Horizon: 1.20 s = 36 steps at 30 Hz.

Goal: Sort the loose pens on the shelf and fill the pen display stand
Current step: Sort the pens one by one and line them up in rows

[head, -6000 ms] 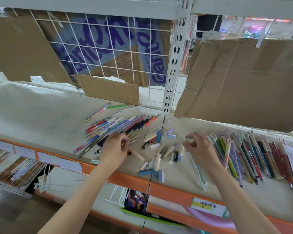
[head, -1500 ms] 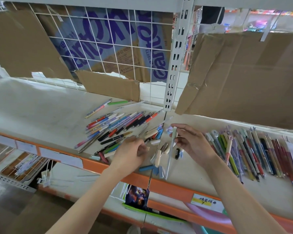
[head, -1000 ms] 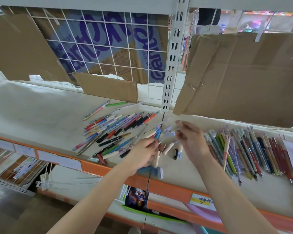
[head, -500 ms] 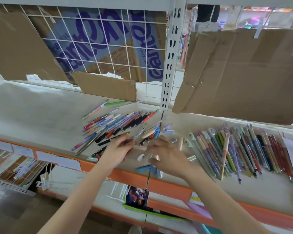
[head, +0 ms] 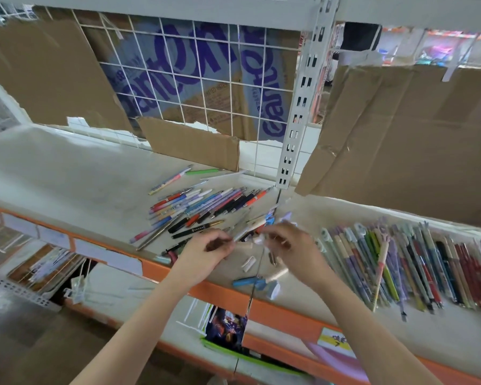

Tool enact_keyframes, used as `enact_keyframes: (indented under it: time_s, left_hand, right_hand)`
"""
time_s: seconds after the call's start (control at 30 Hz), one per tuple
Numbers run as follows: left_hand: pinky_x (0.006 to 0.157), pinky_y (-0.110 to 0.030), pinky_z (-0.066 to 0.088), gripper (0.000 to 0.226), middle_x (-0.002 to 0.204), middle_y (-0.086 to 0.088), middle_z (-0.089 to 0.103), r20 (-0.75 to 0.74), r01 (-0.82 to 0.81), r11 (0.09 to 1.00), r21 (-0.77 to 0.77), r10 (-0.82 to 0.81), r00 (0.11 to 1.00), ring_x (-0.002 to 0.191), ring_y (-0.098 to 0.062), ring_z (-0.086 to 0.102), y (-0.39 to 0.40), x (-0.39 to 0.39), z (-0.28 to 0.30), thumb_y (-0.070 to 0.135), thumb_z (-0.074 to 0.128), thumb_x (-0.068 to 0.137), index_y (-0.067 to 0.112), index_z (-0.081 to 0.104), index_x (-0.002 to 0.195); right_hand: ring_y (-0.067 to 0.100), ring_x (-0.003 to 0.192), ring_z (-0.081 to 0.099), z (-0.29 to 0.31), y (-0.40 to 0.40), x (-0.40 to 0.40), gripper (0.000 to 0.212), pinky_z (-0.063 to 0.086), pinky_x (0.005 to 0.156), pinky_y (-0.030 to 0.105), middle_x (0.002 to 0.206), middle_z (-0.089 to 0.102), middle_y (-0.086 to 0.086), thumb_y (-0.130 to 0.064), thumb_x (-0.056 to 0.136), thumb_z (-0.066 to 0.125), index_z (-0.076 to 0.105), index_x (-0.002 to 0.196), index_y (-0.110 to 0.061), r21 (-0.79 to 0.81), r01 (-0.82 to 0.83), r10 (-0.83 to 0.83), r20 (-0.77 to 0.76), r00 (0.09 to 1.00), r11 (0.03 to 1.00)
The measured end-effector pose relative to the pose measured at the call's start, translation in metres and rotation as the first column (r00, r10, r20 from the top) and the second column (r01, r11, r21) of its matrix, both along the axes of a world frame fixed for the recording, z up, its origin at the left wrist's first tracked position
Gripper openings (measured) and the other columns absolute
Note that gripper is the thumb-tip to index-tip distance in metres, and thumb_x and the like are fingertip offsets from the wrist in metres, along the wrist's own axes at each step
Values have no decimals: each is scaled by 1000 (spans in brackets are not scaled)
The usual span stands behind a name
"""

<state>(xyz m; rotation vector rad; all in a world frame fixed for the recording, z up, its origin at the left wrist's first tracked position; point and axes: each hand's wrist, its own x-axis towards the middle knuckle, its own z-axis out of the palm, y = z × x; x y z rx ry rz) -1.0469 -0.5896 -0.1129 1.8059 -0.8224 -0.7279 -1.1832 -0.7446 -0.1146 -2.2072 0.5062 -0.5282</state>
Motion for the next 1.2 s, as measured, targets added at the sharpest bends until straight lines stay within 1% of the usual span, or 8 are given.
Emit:
enact_keyframes:
  time_s: [0.1, 0.17, 0.37, 0.5, 0.67, 0.93, 1.07, 1.2]
  left_hand:
    - [48, -15, 36, 10, 58, 13, 57, 32, 75, 997, -17, -74, 997, 51, -3, 46, -3, -4, 2, 16, 62, 88, 23, 65, 82]
    - [51, -18, 39, 12, 62, 9, 58, 40, 99, 995, -22, -98, 994, 56, -5, 48, -5, -7, 3, 17, 63, 88, 27, 65, 81]
    - [51, -18, 40, 9, 62, 10, 60, 32, 72, 997, 19, -73, 997, 51, 1, 49, -10, -6, -2, 17, 62, 88, 25, 64, 84]
    - [51, -21, 40, 10, 58, 11, 61, 23, 36, 999, 29, -37, 999, 49, 0, 48, -9, -5, -6, 17, 62, 89, 23, 64, 81]
    - [57, -22, 39, 7, 61, 10, 61, 29, 17, 999, 37, -18, 999, 51, 3, 49, -4, -6, -7, 19, 61, 89, 18, 65, 83]
    - [53, -12, 37, 6, 64, 11, 62, 76, -28, 996, 81, 22, 997, 52, 7, 50, 2, -1, -9, 22, 61, 90, 21, 66, 87]
    - [56, -17, 37, 5, 64, 12, 62, 80, -29, 995, 99, 21, 997, 53, 6, 51, 1, 0, -11, 24, 62, 89, 23, 66, 86]
    - [58, -9, 38, 3, 72, 13, 63, 143, -17, 993, 119, 0, 990, 63, 8, 55, 1, 0, -10, 24, 63, 88, 25, 66, 87]
  right_hand:
    - [8, 60, 54, 9, -6, -1, 19, 45, 60, 16, 64, 60, -2, 0, 93, 51, 68, 89, -6, 679, 80, -291, 203, 935, 729]
    - [10, 62, 54, 9, -10, -3, 23, 46, 61, 19, 66, 62, 0, 0, 94, 49, 68, 82, -7, 760, 64, -339, 211, 917, 647]
    - [5, 63, 57, -1, -14, -6, 22, 44, 64, 16, 68, 63, -6, -3, 90, 55, 67, 84, -20, 341, 311, -338, 19, 941, 887]
    - [2, 70, 53, -6, -11, -1, 13, 37, 66, 3, 90, 58, -4, -5, 85, 62, 70, 95, -9, -24, 202, -203, -91, 975, 979]
    - [14, 104, 42, -19, 0, 10, 28, 35, 85, 19, 106, 51, 4, -8, 83, 65, 67, 110, -15, -271, -33, -25, -207, 978, 962]
    - [25, 102, 46, -9, -5, 11, 11, 38, 86, 34, 99, 59, 4, -14, 88, 61, 67, 94, -8, -323, -32, -19, -153, 988, 946]
    - [12, 109, 34, -15, -4, 6, 25, 29, 93, 22, 110, 47, -3, -34, 88, 61, 66, 110, -23, -343, -149, 31, -326, 945, 927]
    - [17, 97, 49, -13, -4, 7, 9, 39, 81, 20, 96, 58, 0, -18, 86, 65, 64, 93, -12, -194, -44, 5, -196, 981, 980]
